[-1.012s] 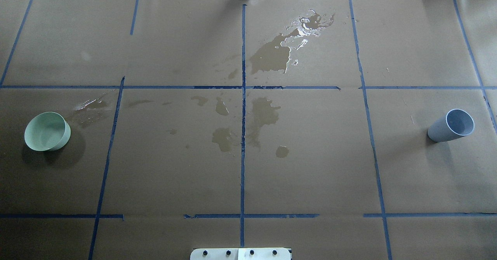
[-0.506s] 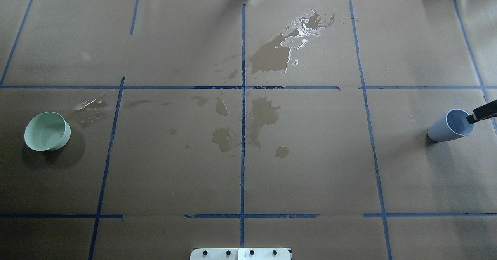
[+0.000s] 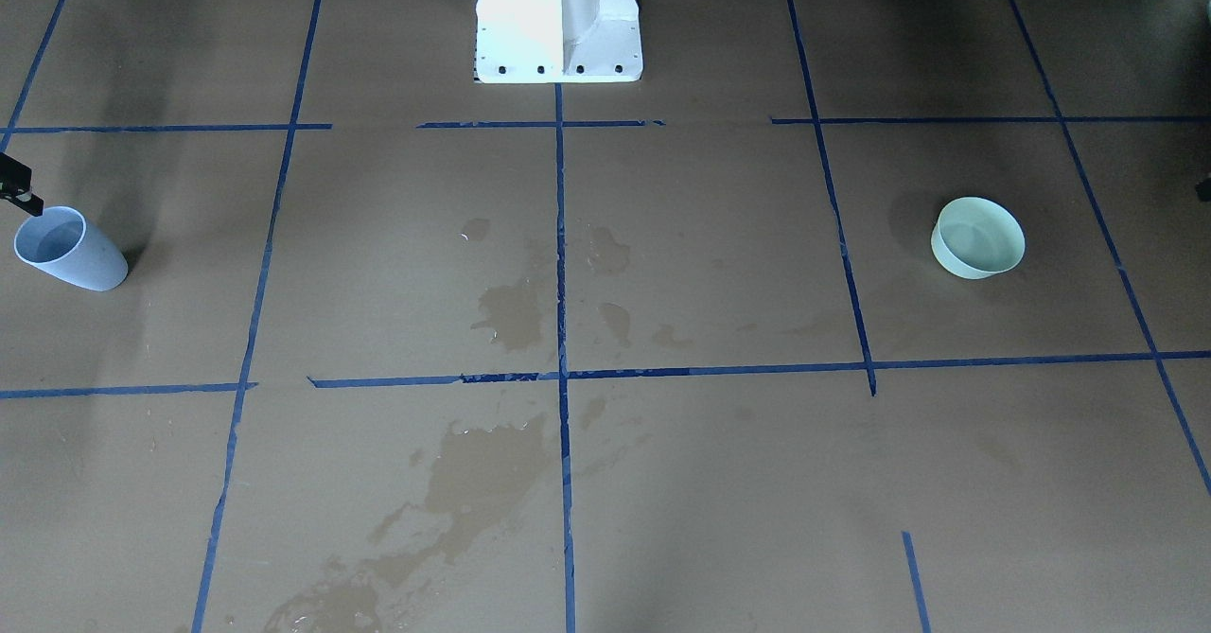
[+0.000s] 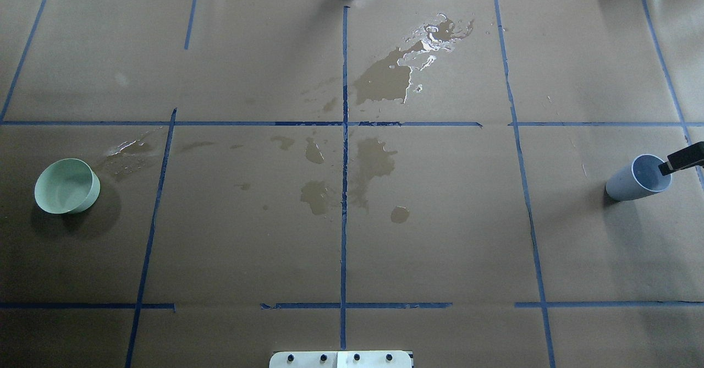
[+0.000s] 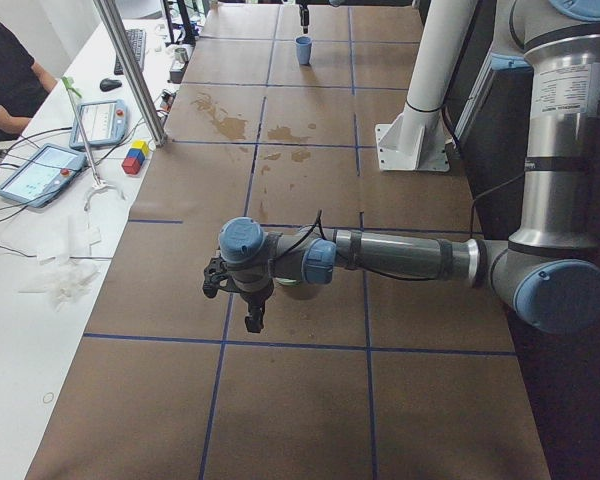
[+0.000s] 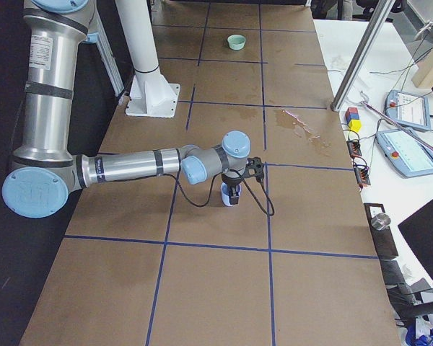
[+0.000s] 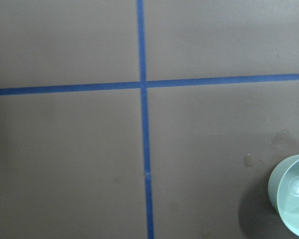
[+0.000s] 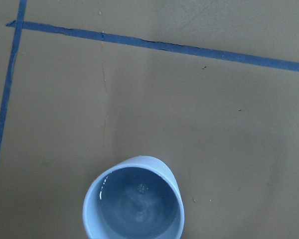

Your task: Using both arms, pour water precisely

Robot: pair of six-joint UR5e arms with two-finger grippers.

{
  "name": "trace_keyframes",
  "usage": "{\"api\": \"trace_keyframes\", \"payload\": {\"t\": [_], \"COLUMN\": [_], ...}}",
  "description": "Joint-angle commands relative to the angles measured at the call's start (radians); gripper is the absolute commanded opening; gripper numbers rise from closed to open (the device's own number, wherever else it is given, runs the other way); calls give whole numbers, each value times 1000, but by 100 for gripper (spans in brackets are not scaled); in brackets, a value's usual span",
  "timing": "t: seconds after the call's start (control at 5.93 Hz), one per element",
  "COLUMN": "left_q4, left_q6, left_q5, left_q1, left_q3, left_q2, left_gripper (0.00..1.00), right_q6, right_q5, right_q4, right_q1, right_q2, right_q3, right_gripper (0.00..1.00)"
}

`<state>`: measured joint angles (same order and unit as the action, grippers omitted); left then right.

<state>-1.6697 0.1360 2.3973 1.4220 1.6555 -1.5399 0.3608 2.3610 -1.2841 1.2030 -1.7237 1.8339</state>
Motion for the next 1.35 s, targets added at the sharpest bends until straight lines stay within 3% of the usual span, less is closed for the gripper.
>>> {"api": "trace_keyframes", "payload": {"t": [0.0,0.17,0.51,0.84,1.01,1.18], "left_q4": [-192,-234,-354,-390,-390,-392], "left_q6": [287,374,389,444,444,444], "left_q5": [-6,-6,-7,-7,-6,-6], "left_q1": [-144,-217,-284,-345,-353,-365], "left_q3": [-13,-11,-100,-123,-129,-129], "left_q2": [1,1,0,-11,-13,-11], "left_gripper": [100,100,100,99,90,61], "right_q6": [0,0,0,0,1,0], "right_q5": [-9,-40,-43,-43,-42,-43], "right_q4": [0,0,0,0,0,2], "right_q1": [4,4,13,13,13,13], "right_q2": [-11,-25,-49,-53,-53,-54], "right_q3": [25,45,74,74,79,79], "right_gripper": [100,100,100,100,100,100]}}
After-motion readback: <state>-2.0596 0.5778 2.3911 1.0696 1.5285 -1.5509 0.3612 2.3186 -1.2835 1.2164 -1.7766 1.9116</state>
